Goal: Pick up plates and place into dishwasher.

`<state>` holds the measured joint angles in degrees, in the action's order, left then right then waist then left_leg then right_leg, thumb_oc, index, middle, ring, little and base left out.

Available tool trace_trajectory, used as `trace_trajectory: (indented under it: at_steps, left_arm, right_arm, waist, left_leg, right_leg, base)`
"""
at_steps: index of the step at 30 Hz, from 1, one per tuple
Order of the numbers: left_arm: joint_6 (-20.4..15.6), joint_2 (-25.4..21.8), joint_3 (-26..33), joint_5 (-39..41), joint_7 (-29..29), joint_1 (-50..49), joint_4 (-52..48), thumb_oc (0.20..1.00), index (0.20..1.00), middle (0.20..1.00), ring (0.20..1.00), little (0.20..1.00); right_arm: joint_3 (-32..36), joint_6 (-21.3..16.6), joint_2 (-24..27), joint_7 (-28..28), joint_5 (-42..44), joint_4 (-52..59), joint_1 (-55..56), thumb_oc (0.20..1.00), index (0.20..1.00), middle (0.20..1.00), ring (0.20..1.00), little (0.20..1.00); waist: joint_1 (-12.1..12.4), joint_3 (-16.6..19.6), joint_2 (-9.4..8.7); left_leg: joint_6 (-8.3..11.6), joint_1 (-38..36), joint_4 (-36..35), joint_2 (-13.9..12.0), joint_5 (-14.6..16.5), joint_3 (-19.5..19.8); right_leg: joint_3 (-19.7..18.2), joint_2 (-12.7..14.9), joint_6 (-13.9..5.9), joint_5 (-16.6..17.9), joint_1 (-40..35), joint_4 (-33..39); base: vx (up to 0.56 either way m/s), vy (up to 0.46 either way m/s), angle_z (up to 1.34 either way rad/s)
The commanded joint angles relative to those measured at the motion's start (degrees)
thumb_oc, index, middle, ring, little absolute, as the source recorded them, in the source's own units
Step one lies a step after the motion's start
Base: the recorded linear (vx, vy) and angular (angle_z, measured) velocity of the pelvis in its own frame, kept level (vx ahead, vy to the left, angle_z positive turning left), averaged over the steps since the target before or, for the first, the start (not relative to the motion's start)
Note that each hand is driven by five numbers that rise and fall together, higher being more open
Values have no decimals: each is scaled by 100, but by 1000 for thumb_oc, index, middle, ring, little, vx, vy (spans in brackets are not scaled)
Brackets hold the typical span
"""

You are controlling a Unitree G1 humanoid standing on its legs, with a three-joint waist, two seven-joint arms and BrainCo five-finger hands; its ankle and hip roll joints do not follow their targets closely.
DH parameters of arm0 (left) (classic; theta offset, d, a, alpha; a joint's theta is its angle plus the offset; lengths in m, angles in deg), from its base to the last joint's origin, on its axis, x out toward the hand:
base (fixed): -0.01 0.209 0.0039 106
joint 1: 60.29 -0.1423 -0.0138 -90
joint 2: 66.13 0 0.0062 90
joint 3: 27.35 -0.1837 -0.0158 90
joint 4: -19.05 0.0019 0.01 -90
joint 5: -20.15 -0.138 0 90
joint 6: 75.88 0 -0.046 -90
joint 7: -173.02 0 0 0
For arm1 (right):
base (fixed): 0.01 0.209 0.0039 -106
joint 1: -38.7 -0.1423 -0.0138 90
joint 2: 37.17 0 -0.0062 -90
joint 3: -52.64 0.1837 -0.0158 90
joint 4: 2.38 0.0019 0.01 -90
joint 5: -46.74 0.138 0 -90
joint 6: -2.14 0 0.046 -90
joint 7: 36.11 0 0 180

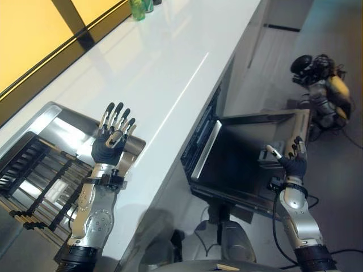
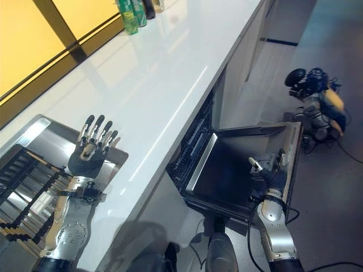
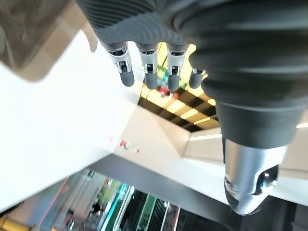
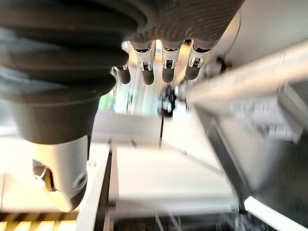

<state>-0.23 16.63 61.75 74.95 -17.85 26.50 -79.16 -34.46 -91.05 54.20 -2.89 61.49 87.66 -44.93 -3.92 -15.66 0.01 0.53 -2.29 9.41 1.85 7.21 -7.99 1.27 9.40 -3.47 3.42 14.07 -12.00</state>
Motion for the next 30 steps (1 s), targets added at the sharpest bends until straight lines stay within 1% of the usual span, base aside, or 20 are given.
trace_trajectory:
  at_steps: [1,3,5,6,7,8,10,12,14,16,18,22,25,26,30]
  left_arm:
    - [-60,-7,383,31,-301,-385,-346,1000,1000,1000,1000,1000]
    - [-24,-12,433,84,-380,-458,-347,1000,1000,1000,1000,1000]
    - [-5,-14,456,103,-413,-502,-336,1000,1000,1000,1000,1000]
    - [-8,-7,443,106,-405,-514,-326,1000,1000,1000,1000,1000]
    - [-8,-4,423,106,-357,-515,-319,1000,1000,1000,1000,1000]
    - [-22,1,406,122,-338,-513,-290,1000,1000,1000,1000,1000]
    - [-93,58,329,165,-309,-518,-203,1000,1000,1000,1000,1000]
    - [-194,140,183,210,-280,-533,-126,1000,1000,1000,1000,1000]
    - [-266,239,79,229,-233,-535,-107,1000,1000,1000,1000,1000]
    - [-345,324,-29,241,-180,-507,-92,1000,1000,1000,1000,1000]
    - [-438,372,-186,290,-102,-383,-54,1000,1000,1000,1000,1000]
    - [-596,417,-390,404,0,-212,26,1000,1000,1000,1000,1000]
    - [-712,448,-508,429,-3,-100,39,1000,1000,1000,1000,1000]
    - [-770,469,-571,413,16,-46,44,1000,1000,1000,1000,1000]
    - [-998,566,-783,366,122,145,-1,1000,1000,1000,1000,1000]
  right_arm:
    - [352,-398,121,485,118,579,461,1000,1000,1000,1000,1000]
    - [497,-441,60,536,279,577,670,1000,1000,1000,1000,1000]
    - [593,-524,-10,658,299,516,825,1000,1000,1000,1000,1000]
    - [641,-563,-24,755,308,466,885,1000,1000,1000,1000,1000]
    - [718,-687,-55,916,435,386,949,1000,1000,1000,1000,1000]
    - [762,-761,-89,949,473,336,990,1000,1000,1000,1000,1000]
    - [888,-984,-146,1041,719,121,1089,1000,1000,1000,1000,1000]
    - [974,-1302,-240,1006,1281,-180,1156,1000,1000,1000,1000,1000]
    - [1062,-1535,-377,692,1748,-454,1225,1000,1000,1000,1000,1000]
    - [1092,-1698,-418,312,2257,-793,1192,1000,1000,1000,1000,1000]
    - [1064,-1863,-379,-27,2846,-1224,1070,1000,1000,1000,1000,1000]
    - [1053,-1902,-142,-635,3694,-1898,749,1000,1000,1000,1000,1000]
    - [924,-2019,32,-943,4022,-2303,319,1000,1000,1000,1000,1000]
    - [866,-2034,82,-1124,4153,-2427,135,1000,1000,1000,1000,1000]
    - [671,-2197,356,-1429,4345,-2652,-511,1000,1000,1000,1000,1000]
  waist:
    - [-376,340,-78]
    - [-487,354,-42]
    - [-579,385,-59]
    - [-624,368,-22]
    - [-702,379,-19]
    - [-746,378,1]
    - [-879,351,116]
    - [-998,341,252]
    - [-1087,315,384]
    - [-1104,272,513]
    - [-1110,196,651]
    - [-1075,-23,949]
    - [-979,-242,1150]
    - [-947,-317,1225]
    - [-903,-668,1520]
  left_leg:
    - [-562,358,1074,179,1093,-369]
    - [-597,257,1036,180,1145,-423]
    - [-621,232,1014,214,1136,-476]
    - [-633,197,1045,193,1189,-490]
    - [-647,199,1048,216,1177,-529]
    - [-653,196,1059,218,1185,-550]
    - [-669,171,1097,216,1235,-594]
    - [-673,193,1118,260,1229,-640]
    - [-683,211,1107,307,1219,-697]
    - [-694,286,1144,336,1204,-763]
    - [-663,455,1233,390,1156,-784]
    - [-590,750,1533,405,1193,-790]
    - [-530,1045,1744,411,1190,-766]
    - [-513,1160,1803,415,1179,-745]
    - [-444,1652,2072,460,1145,-697]
  right_leg:
    - [-466,852,-567,869,-380,779]
    - [-533,850,-592,918,-327,739]
    - [-614,886,-609,989,-223,702]
    - [-625,877,-619,988,-215,663]
    - [-670,910,-629,1035,-135,624]
    - [-691,913,-631,1051,-102,587]
    - [-746,898,-641,1055,-42,514]
    - [-859,893,-644,1059,50,437]
    - [-923,903,-650,1088,150,314]
    - [-861,931,-626,952,221,257]
    - [-910,1009,-600,929,327,284]
    - [-895,1118,-559,797,474,207]
    - [-832,1214,-513,708,642,94]
    - [-830,1223,-495,677,725,26]
    - [-960,1176,-396,548,1154,-323]
  base:
    - [43,65,-60]
    - [36,82,-37]
    - [27,72,-40]
    - [37,82,-55]
    - [47,89,-37]
    - [44,111,-13]
    - [63,155,-15]
    - [51,189,-16]
    - [31,181,-21]
    - [-20,165,-25]
    - [-58,139,-36]
    - [-55,94,-6]
    - [-123,30,2]
    - [-168,1,11]
    - [-164,4,10]
